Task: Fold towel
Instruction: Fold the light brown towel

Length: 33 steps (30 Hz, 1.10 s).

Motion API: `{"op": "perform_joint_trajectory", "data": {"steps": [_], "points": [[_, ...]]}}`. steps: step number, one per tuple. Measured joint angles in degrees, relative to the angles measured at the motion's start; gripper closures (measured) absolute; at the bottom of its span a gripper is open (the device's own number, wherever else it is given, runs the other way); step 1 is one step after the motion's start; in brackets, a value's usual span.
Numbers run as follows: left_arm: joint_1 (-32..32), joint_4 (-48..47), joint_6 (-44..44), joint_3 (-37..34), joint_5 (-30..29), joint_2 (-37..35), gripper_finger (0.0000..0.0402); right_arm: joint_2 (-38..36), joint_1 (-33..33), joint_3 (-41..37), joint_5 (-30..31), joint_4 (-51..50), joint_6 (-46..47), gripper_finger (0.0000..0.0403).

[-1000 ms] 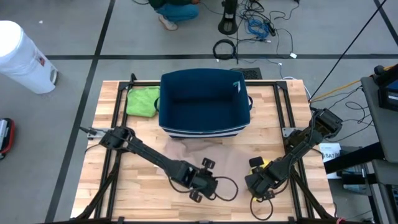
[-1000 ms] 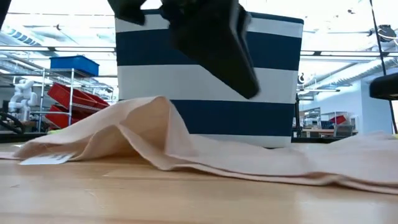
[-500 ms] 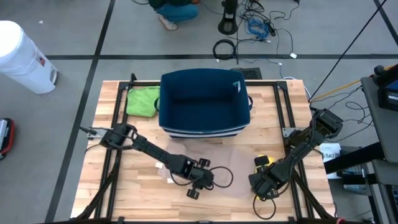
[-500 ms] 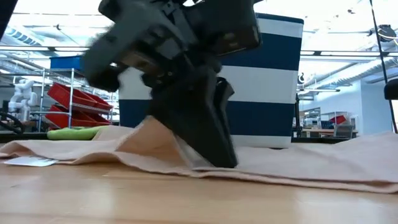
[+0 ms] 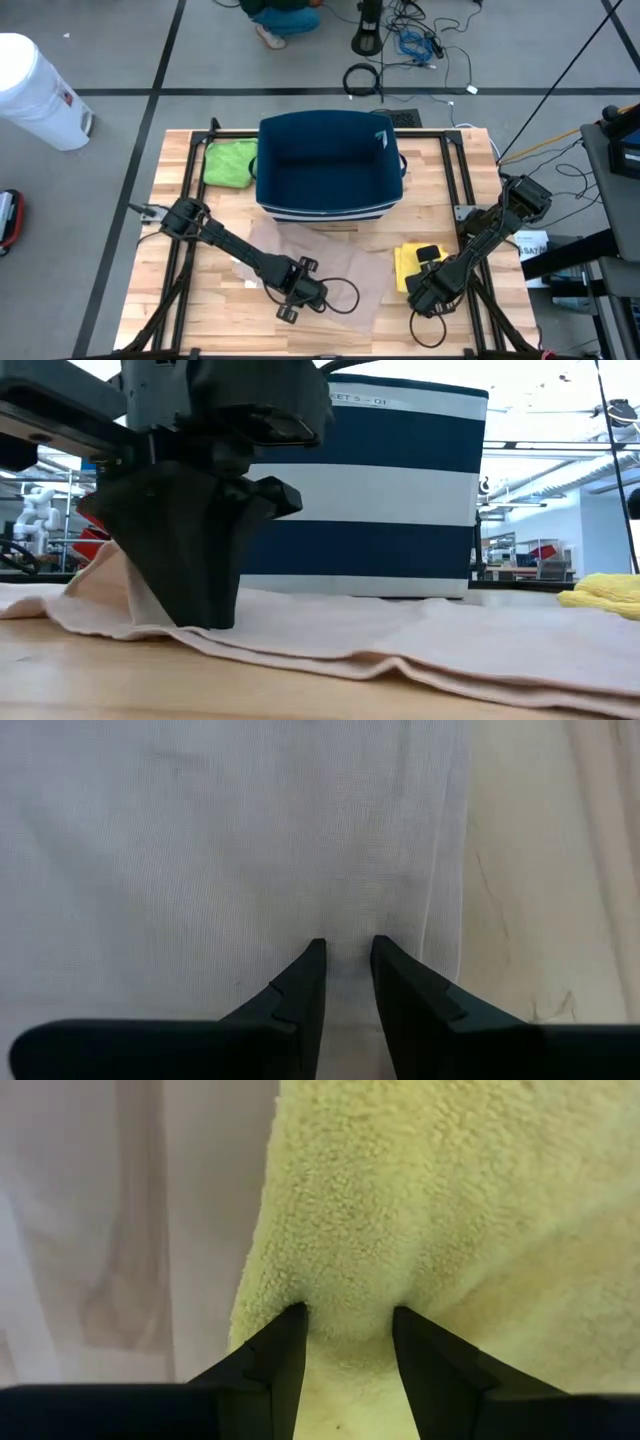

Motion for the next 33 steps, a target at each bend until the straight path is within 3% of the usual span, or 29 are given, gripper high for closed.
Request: {"op": "perform_joint_trajectory", "data": {"steps": [5, 13, 19, 23, 28, 33], "points": [[-0.7, -2.5, 0.7, 1.4, -0.9, 0.2, 0.0308, 0.0, 0.2, 0.0, -2.2, -3.6, 0.8, 0.0264], [-1.3, -15.2, 2.7, 6.3, -4.2, 0.6, 0.0308, 0.0, 0.6, 1.2, -4.4, -6.5, 2.4, 0.0264], [-1.6, -18.8, 3.2, 12.6, -9.7, 1.2, 0.0308, 0.0, 1.2, 6.8, 4.0, -5.6, 1.4, 0.0264], [-1.7, -18.5, 4.5, 16.5, -11.7, 0.9, 0.0308, 0.0, 1.1, 8.8, 10.1, 0.9, -2.3, 0.0264], [-1.8, -14.7, 4.6, 17.9, -11.7, 0.9, 0.0308, 0.0, -0.2, 8.8, 15.4, 13.5, -9.8, 0.0264], [-1.9, -6.9, 5.5, 17.9, -11.5, 0.9, 0.0308, 0.0, -2.6, 8.8, 21.4, 17.5, -15.9, 0.0264]]}}
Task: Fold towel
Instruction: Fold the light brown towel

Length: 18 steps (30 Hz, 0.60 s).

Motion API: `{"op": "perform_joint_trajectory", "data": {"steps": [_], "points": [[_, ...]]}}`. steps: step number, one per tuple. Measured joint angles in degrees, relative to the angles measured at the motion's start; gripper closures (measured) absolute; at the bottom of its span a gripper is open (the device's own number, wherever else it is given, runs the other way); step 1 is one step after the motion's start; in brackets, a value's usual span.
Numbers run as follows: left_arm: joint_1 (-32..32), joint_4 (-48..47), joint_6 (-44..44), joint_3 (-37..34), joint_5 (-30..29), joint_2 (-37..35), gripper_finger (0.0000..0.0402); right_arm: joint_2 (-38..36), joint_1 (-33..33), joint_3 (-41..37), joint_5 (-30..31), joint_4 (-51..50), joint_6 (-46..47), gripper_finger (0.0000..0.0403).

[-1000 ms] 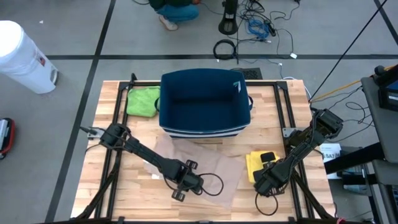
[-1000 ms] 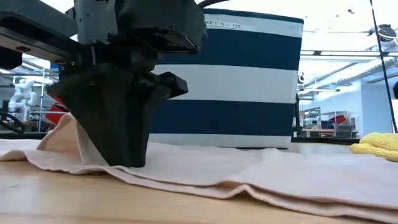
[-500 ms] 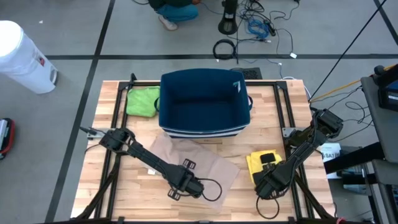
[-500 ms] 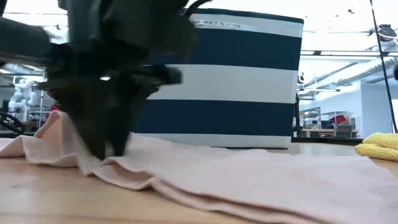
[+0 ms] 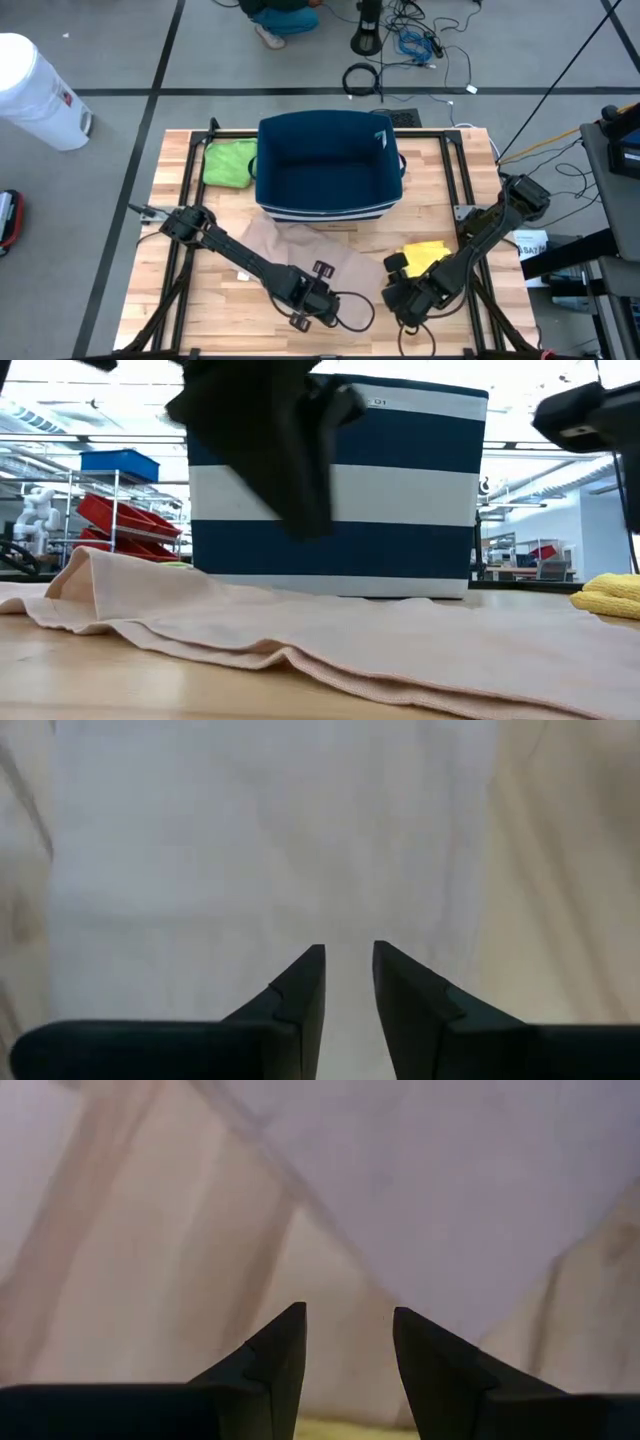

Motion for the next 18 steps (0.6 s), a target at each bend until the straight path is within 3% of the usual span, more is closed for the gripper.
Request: {"op": "perform_joint_trajectory", "data": {"steps": [8, 11, 18], "points": [[-0.5, 16.0, 3.8, -1.0, 3.3, -0.2, 0.0308, 0.0, -4.7, -0.8, -0.5, 6.1, -7.3, 0.0264], [-0.9, 23.0, 5.3, -3.3, 4.6, -0.2, 0.0308, 0.0, -5.7, -2.5, -3.5, 9.4, -9.3, 0.0264], [-1.1, 30.7, 6.6, -8.6, 5.0, -0.2, 0.0301, 0.0, -6.4, -7.3, -4.8, 12.1, -9.3, 0.0264]]}}
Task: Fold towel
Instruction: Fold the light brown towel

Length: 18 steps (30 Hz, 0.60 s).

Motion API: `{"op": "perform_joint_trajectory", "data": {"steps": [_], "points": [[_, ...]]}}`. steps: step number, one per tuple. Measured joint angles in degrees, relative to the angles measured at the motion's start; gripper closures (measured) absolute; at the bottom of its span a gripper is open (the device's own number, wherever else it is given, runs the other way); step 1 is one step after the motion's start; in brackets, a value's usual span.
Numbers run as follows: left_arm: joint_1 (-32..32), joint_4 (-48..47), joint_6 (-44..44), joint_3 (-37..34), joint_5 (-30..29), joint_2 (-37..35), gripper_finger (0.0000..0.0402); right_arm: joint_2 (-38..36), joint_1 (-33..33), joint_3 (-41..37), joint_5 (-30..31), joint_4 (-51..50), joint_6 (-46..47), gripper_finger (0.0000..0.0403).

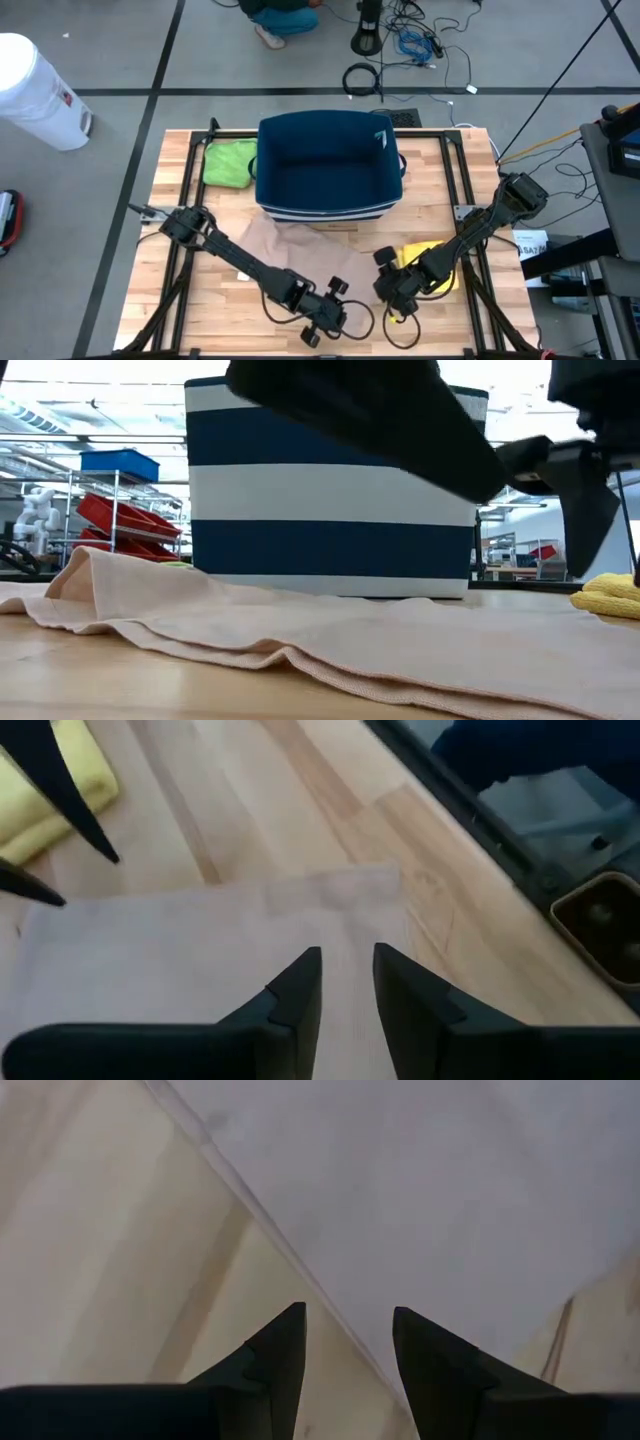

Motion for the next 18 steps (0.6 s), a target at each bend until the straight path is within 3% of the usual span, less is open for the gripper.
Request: {"op": "perform_joint_trajectory", "data": {"steps": [5, 11, 18], "points": [[0.1, 9.5, -1.7, -3.1, 2.5, -0.1, 0.0255, 0.0, -1.5, -1.9, 0.3, 0.0, -0.1, 0.0264], [0.3, 12.5, -3.7, -4.1, 2.4, 0.8, 0.0197, 0.0, -3.9, -3.9, -0.2, 0.3, -0.5, 0.0264], [0.6, 14.9, -4.3, -4.1, 3.1, 5.3, 0.0186, -0.1, -6.3, -5.6, -3.3, 1.9, -1.1, 0.0264]]}}
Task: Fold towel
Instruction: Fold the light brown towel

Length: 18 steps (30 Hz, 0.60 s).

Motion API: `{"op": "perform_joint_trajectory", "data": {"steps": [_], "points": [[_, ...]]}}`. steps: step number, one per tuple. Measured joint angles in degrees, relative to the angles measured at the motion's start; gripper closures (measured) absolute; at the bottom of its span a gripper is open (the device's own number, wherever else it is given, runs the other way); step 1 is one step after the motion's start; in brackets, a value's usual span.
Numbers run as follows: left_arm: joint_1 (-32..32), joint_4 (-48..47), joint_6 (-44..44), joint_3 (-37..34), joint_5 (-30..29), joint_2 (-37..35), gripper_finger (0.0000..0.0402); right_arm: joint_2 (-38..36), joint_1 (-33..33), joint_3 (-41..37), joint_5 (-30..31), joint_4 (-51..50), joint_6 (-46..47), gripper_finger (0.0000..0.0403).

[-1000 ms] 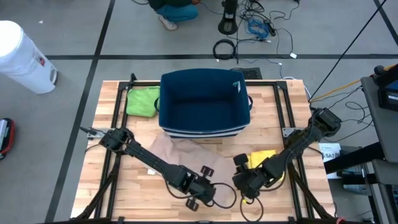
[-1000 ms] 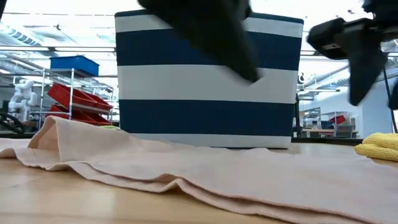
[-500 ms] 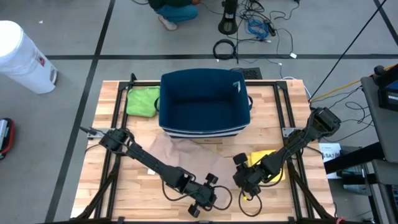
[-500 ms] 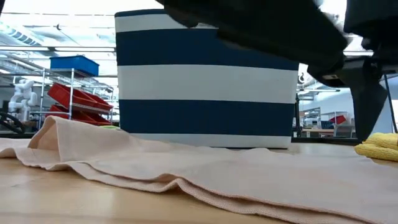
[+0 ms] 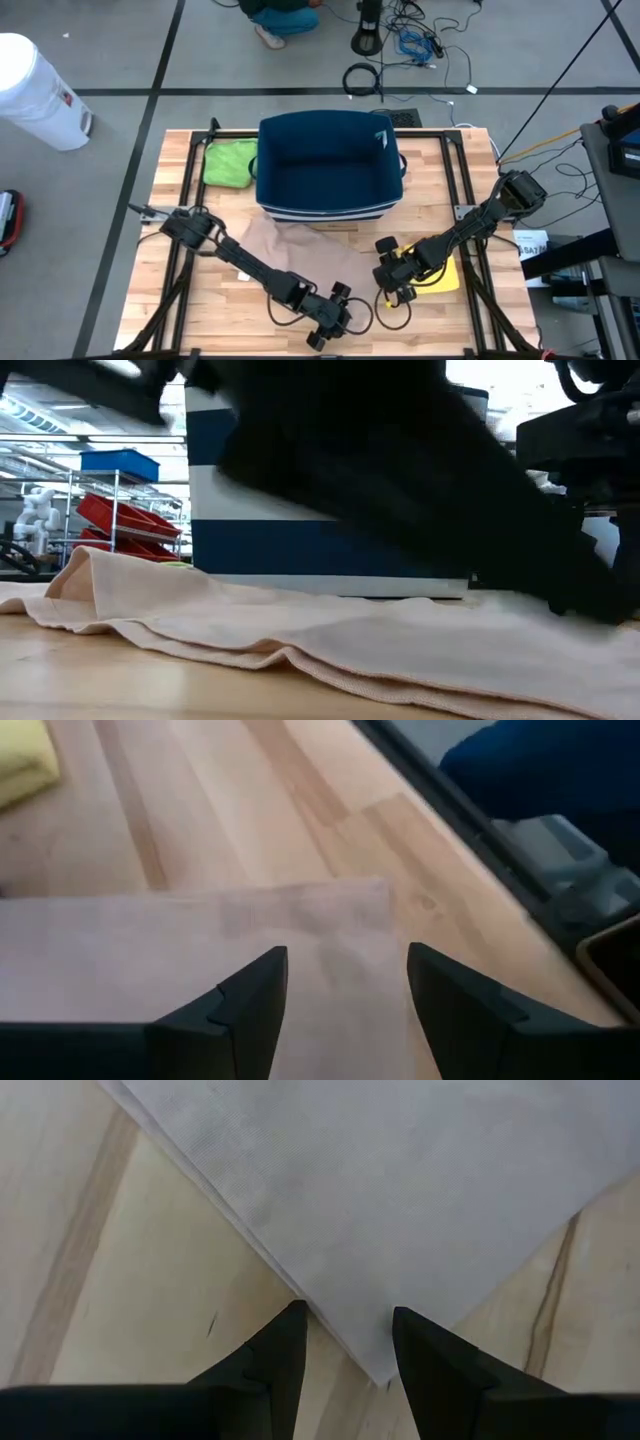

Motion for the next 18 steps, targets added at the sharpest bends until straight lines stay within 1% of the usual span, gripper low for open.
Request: {"op": "perform_joint_trajectory", "data": {"steps": [4, 8, 12, 15, 18], "points": [[0.5, 2.3, -0.3, 0.0, -0.2, 2.3, 0.0186, 0.0, -0.9, 0.0, -1.5, 0.4, -0.6, 0.0264], [0.7, 2.1, -0.2, 0.0, 0.6, 2.6, 0.0186, 0.0, -1.0, 0.0, -2.1, 0.5, -0.7, 0.0266], [0.7, 1.7, -0.3, 0.0, 0.7, 2.6, 0.0193, 0.0, -1.2, -0.1, -2.8, 0.8, -1.0, 0.0289], [0.8, 1.1, -0.2, 0.1, 0.7, 2.6, 0.0224, 0.0, -1.3, -0.1, -3.0, 1.2, -1.5, 0.0324], [0.7, 0.4, 0.7, 0.1, 0.7, 2.6, 0.0278, 0.0, -1.3, -0.1, -2.9, 1.5, -2.0, 0.0368]]}}
